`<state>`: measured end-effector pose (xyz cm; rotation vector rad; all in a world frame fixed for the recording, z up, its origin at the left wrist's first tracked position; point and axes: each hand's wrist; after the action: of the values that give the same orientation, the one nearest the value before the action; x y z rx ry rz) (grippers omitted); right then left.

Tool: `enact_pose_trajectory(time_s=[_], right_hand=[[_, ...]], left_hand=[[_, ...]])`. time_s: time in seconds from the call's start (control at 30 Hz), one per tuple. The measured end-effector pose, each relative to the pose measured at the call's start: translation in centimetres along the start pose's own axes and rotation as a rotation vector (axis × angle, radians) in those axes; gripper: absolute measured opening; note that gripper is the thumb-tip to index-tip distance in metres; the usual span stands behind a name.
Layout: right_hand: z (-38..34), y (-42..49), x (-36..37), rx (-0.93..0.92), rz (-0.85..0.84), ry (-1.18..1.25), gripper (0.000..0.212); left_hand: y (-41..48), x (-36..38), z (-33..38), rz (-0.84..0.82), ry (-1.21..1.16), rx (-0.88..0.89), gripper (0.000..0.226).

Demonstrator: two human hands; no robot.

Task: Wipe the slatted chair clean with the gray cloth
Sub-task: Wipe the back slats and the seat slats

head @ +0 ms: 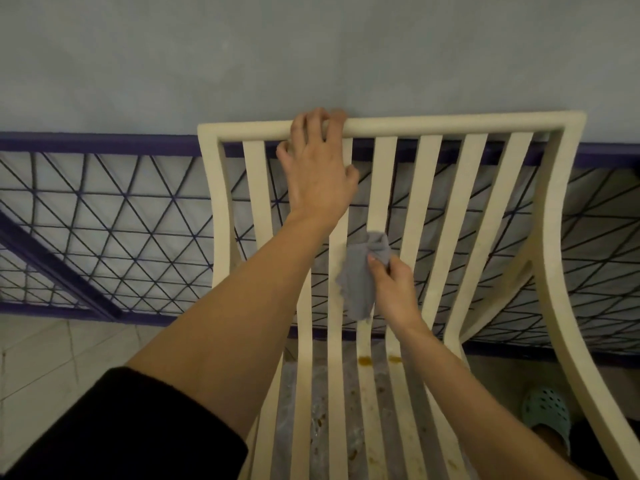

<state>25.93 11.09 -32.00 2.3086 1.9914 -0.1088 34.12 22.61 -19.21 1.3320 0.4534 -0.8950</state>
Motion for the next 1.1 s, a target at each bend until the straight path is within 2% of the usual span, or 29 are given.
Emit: enact_pose_trajectory(time_s=[0.17,0.23,0.4,0.5,0.63,0.73,0.87,0.97,1.1], right_hand=[[-9.4,1.7,-4.4,-0.255,0.177,0.1,0.014],[-11.8,2.9,-5.0,-0.316,0.209,0.065,0.013],[-11.7,5.8,-3.7,-0.266,0.133,-0.189,0.021],[-10.6,6.9,-2.9,-0.197,0.1,-0.2,0.02],[-9.7,9.0,-1.6,-0.179,0.073,-0.088,0.022],[-8.6,9.4,-0.2,-0.226,0.104,-0.022,0.022],[-6.7,8.8,0.8,-0.233,0.185,0.061,0.025],[-4.5,7.9,0.8,-0.182,0.157,0.08,0.027],[-1.5,6.8,0.9,-0.105,0.112,0.099,0.033]], left_hand=[[0.8,-1.4,0.7,-0.055,0.152,0.05,0.051],[1.7,-2.3,0.9,-0.108,0.166,0.065,0.042],[4.4,-3.4,1.5,-0.266,0.093,0.098,0.035],[5.6,-2.9,1.9,-0.381,-0.005,0.043,0.036],[6.8,-1.5,2.3,-0.462,-0.047,-0.008,0.041],[7.2,-0.7,2.2,-0.434,-0.022,0.0,0.049],[5.9,0.1,1.8,-0.253,-0.042,0.084,0.053],[5.3,0.6,1.5,-0.165,-0.041,0.146,0.052],[5.3,0.8,1.5,-0.143,-0.013,0.147,0.058]])
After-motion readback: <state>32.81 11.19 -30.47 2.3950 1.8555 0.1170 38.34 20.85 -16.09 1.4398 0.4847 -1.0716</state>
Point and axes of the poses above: each hand's wrist, its own y-axis towards the middle knuckle, its own x-axis out of the palm, z = x × y, and after that the axes turned 6 degrees about -y, right-handed
